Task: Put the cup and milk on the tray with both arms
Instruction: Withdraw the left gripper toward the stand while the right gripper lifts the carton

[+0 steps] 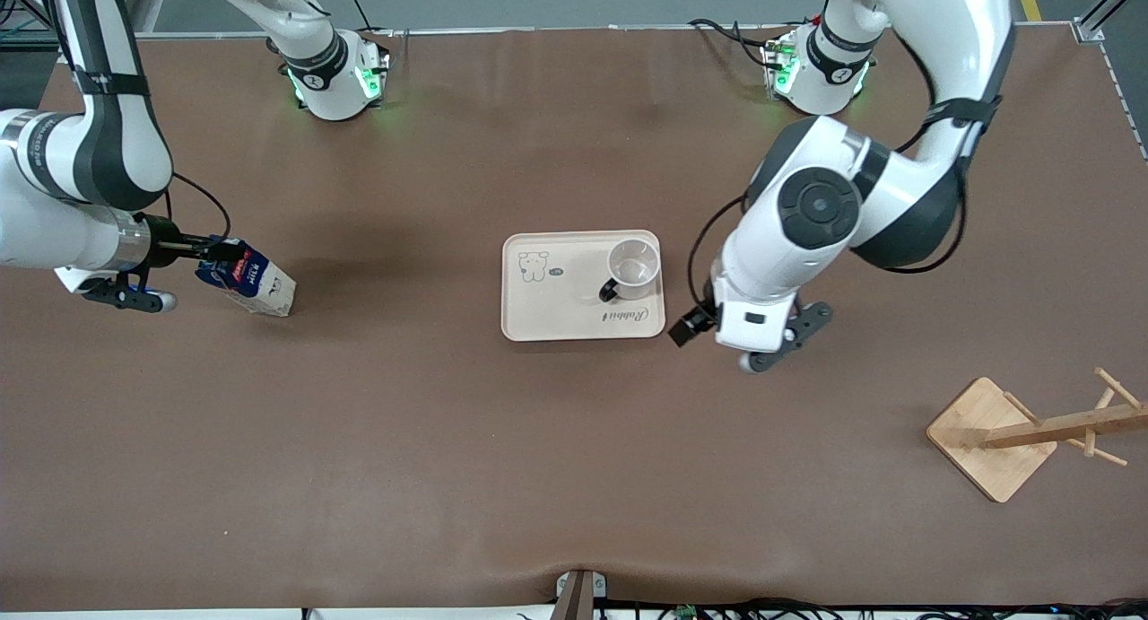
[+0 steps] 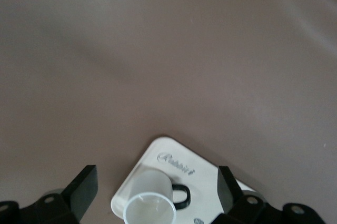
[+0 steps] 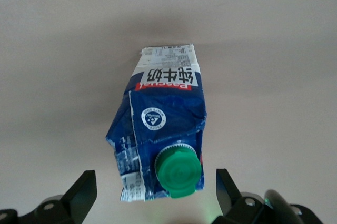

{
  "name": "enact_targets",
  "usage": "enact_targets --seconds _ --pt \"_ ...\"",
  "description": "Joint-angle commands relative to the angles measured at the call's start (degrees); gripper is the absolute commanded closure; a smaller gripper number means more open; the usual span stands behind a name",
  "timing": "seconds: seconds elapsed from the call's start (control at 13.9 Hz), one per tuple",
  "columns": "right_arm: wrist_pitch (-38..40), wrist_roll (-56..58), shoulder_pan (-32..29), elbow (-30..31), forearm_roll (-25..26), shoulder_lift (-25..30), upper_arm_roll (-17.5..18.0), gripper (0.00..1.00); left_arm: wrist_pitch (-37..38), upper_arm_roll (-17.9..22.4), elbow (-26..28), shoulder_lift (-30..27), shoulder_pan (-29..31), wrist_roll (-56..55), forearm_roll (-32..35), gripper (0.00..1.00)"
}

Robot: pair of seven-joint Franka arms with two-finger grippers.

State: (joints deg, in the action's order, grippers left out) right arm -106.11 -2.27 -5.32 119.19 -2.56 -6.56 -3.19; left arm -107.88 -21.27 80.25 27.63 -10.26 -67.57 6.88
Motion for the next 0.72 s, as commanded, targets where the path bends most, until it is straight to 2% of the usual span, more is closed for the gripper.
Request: enact_targets --seconds 0.0,0.36,0.43,0.5,0.57,0.65 --pt "-6.10 0.16 0.13 6.39 0.81 3.75 0.20 0.00 0.83 0.18 0.08 -2.31 3.30 2.60 1.82 0.00" --pt "-8.41 2.19 0.05 6.84 0.81 3.66 0.20 0.00 3.82 0.26 0.17 -4.42 9.46 15.18 1.91 0.00" --pt "-8.50 2.19 0.05 6.93 0.89 3.66 0.20 0.08 3.82 0.27 0.17 -4.95 10.86 16.67 2.25 0.00" --pt "-8.50 2.19 0.05 7.02 0.89 3.66 0.20 0.26 3.91 0.18 0.17 -5.04 12.44 18.94 2.61 0.00" --pt "-8.41 2.19 0.05 7.11 0.89 3.66 0.20 0.57 3.91 0.18 0.08 -5.48 13.85 22.19 2.87 0.00" --pt "-8.41 2.19 -0.04 7.19 0.81 3.66 0.20 0.77 4.00 0.18 0.16 -6.00 15.25 26.13 2.87 0.00"
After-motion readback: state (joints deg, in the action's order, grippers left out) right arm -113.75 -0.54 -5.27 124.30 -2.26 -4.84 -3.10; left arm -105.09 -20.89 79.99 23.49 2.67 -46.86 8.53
